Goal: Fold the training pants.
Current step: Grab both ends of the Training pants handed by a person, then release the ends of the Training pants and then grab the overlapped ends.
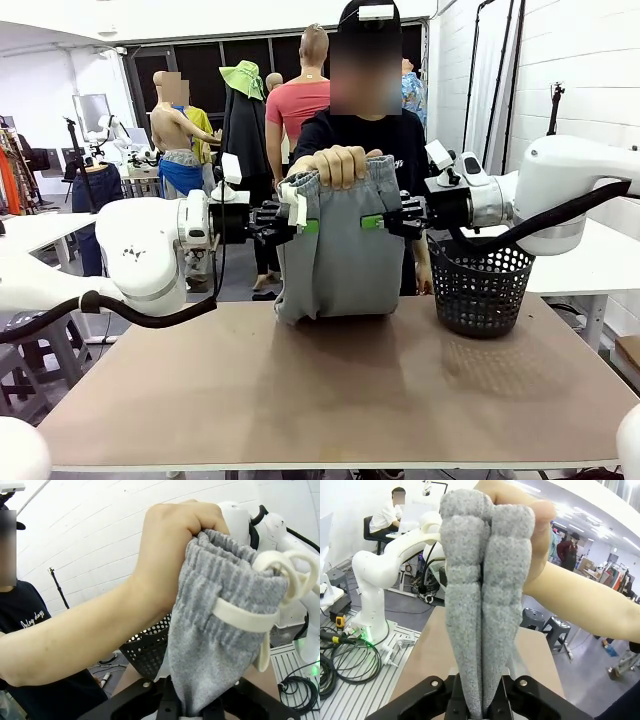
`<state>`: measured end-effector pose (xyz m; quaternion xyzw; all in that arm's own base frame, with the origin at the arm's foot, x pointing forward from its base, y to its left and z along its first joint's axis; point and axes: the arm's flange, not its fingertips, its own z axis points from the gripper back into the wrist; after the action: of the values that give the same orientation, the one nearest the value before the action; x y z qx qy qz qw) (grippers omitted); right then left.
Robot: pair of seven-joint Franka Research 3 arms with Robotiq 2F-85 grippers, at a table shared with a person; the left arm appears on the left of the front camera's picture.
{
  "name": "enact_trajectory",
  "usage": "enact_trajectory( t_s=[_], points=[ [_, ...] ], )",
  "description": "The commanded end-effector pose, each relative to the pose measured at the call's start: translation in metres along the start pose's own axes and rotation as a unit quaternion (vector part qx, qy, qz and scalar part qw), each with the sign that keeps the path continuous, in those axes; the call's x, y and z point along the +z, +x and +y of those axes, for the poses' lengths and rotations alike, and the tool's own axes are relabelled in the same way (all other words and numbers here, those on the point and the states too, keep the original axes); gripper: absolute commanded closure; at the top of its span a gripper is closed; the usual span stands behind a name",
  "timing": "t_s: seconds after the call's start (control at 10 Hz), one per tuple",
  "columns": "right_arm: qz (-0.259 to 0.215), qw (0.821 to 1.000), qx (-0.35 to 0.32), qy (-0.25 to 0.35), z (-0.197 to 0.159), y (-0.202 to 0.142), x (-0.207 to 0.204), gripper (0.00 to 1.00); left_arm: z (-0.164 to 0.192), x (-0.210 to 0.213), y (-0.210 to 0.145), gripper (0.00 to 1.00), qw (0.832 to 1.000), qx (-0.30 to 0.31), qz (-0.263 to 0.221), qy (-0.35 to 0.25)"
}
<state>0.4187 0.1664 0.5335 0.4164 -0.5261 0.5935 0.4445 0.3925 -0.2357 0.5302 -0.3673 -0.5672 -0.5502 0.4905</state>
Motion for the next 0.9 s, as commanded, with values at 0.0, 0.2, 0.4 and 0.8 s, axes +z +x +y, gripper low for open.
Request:
enact_trajectory(
  t_s=[0.0,0.2,0.4,0.8],
  points=[
    [0.016,1.000,-0.006,-0.004,-0.005,-0.001,-0.008,1.00,-0.001,-0.003,0.003,1.00,1.000,0.004,-0.002,0.005],
    [0.129,0.991,0.010,0.021,-0.015,-0.009,-0.029,1.00,0.004,0.002,-0.002,1.00,1.000,-0.003,0.030,0.004],
    [0.012,1.000,-0.002,0.001,0.000,-0.001,-0.004,1.00,0.000,0.000,0.000,1.00,1.000,-0.002,0.000,0.001],
    [0.012,1.000,-0.002,0.001,0.000,-0.001,-0.004,1.00,0.000,0.000,0.000,1.00,1.000,-0.002,0.000,0.001]
  ],
)
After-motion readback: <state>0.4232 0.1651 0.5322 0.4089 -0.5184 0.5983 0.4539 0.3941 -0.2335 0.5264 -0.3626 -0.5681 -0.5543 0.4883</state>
